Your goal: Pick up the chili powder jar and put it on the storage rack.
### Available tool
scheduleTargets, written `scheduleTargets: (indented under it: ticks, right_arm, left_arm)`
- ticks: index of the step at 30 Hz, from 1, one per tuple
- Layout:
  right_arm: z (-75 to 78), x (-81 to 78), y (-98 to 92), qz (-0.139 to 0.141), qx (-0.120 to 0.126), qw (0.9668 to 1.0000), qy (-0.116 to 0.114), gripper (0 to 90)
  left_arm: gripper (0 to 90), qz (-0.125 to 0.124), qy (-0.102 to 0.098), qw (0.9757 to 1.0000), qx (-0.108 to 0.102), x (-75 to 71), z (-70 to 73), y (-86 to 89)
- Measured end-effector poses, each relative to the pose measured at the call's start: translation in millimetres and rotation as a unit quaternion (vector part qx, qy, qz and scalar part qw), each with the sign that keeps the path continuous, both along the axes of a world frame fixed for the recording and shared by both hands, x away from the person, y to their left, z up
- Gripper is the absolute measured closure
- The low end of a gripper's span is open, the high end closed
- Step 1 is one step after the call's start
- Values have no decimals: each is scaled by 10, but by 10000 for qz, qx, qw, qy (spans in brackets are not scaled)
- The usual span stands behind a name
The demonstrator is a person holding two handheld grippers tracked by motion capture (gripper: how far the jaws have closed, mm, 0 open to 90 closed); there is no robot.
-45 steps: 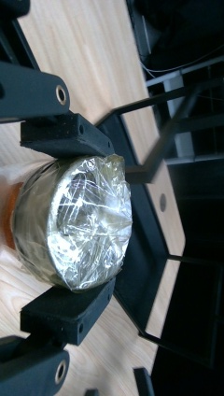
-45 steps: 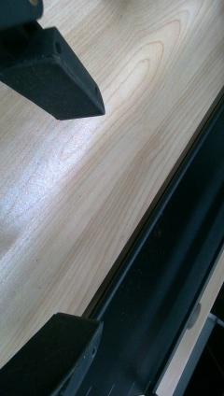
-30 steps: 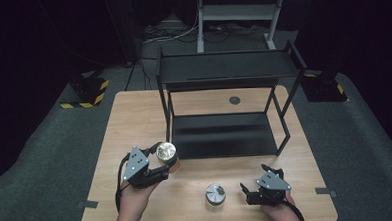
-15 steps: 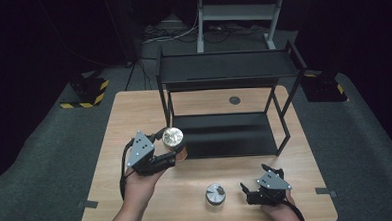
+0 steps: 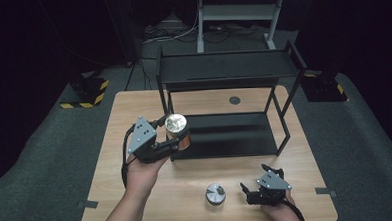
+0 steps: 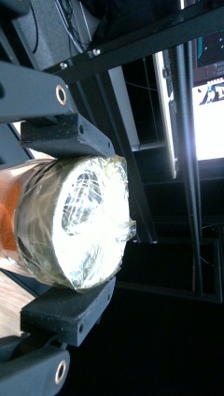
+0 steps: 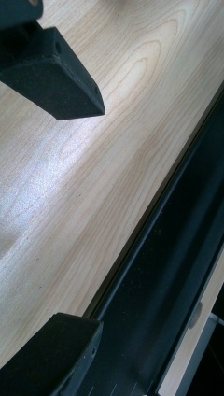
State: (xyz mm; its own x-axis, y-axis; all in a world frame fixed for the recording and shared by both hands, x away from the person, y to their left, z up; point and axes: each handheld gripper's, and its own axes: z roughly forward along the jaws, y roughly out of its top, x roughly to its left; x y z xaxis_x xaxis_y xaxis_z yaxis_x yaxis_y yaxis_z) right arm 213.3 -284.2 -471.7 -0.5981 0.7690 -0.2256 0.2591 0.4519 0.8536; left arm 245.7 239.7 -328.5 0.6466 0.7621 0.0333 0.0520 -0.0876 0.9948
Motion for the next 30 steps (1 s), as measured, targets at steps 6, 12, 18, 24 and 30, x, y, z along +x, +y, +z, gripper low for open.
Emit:
scheduleTargets:
  ticks: [6, 12, 18, 24, 30]
  right_arm:
    - [1, 2, -2, -2, 8, 10000, 6, 0]
    - [1, 3, -7, -5, 26, 10000, 13, 0]
    - [0, 4, -11, -8, 39, 10000, 17, 0]
    - [0, 5, -13, -9, 46, 10000, 20, 0]
    - [-1, 6, -17, -12, 59, 10000, 21, 0]
  left_arm:
    - [343, 20, -78, 10000, 13, 51, 109, -21]
    - [343, 38, -162, 9999, 14, 95, 215, -43]
    - [343, 43, -216, 9998, -1, 136, 301, -51]
    - [343, 35, -270, 9996, -42, 174, 376, -66]
    - [343, 24, -313, 9994, -132, 229, 457, -71]
